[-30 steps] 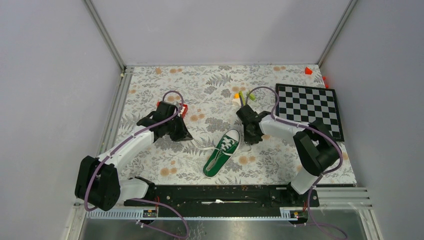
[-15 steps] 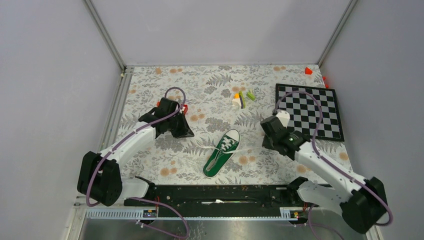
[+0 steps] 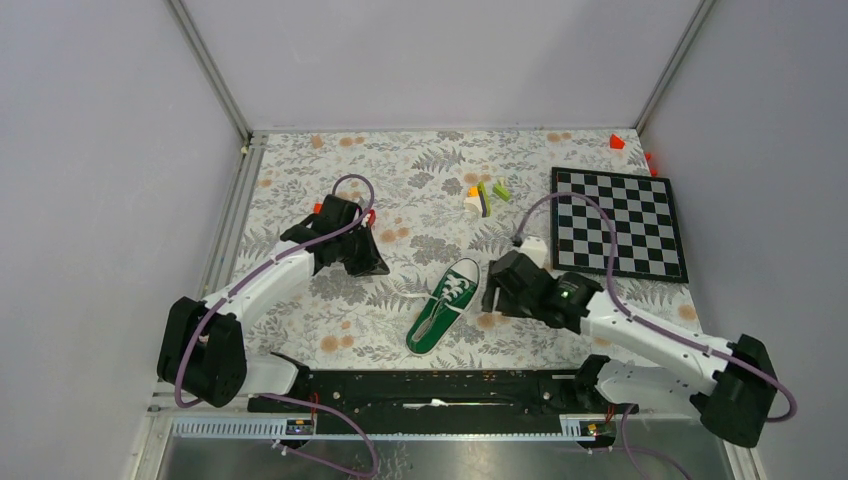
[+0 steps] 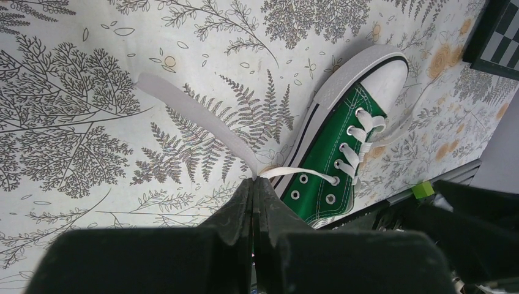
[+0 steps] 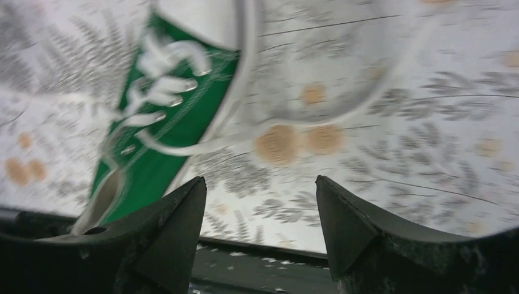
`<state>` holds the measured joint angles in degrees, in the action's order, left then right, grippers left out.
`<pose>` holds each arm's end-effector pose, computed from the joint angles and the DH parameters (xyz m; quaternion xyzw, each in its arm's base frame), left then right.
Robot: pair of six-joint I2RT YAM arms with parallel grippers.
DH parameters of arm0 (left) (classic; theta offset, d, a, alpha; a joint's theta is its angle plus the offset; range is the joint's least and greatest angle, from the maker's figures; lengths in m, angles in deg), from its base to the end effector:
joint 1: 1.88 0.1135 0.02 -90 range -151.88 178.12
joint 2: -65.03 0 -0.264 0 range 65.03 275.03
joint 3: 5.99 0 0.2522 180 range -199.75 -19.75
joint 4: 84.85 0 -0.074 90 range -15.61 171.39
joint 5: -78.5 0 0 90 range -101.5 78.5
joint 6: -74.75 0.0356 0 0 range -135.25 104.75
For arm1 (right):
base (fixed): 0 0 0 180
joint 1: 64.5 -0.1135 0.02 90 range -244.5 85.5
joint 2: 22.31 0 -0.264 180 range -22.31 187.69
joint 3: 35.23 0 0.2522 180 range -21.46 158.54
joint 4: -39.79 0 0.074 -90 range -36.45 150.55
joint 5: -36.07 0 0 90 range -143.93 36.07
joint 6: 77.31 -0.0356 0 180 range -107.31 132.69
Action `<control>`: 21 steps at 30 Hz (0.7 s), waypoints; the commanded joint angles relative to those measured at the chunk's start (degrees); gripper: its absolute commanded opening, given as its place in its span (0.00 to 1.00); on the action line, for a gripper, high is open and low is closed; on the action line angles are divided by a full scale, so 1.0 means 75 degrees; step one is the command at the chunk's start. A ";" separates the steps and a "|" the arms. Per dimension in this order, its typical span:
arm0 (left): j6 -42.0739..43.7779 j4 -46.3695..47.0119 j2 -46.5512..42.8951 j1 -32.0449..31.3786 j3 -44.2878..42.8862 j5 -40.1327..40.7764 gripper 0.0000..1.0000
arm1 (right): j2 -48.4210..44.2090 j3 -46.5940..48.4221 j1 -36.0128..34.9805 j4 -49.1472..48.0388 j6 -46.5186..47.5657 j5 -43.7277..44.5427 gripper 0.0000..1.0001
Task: Tie the shoes
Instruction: Cross the shoelace with the shoelace, then adjust the shoe at the center of the board.
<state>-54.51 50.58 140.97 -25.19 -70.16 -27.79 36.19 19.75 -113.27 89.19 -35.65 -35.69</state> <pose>0.2373 -0.1131 0.2281 -0.0908 0.9440 -0.2647 0.1745 0.1394 0.1422 0.2371 0.0469 0.9363 0.1359 0.3204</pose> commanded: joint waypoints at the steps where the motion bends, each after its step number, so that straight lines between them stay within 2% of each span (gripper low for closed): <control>1: 0.0035 0.0145 -0.0183 -0.0032 -0.0202 0.0122 0.00 | 0.0904 0.0541 -0.1110 -0.1159 -0.0899 -0.0373 0.73; 5: -0.0014 0.0139 -0.0223 -0.0033 -0.0158 0.0114 0.00 | 0.2056 0.1206 -0.1669 -0.1751 -0.0961 -0.0822 0.74; 9: -0.0016 0.0112 -0.0274 -0.0033 -0.0169 0.0121 0.00 | 0.2799 0.1484 -0.1848 -0.2205 -0.1038 -0.1082 0.74; 21: -0.0032 0.0131 -0.0337 -0.0033 -0.0105 0.0088 0.00 | 0.3889 0.1829 -0.1835 -0.2146 -0.1119 -0.1019 0.69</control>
<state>-54.56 50.56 140.25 -25.19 -70.16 -27.53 64.21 31.31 -126.76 73.34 -42.84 -44.54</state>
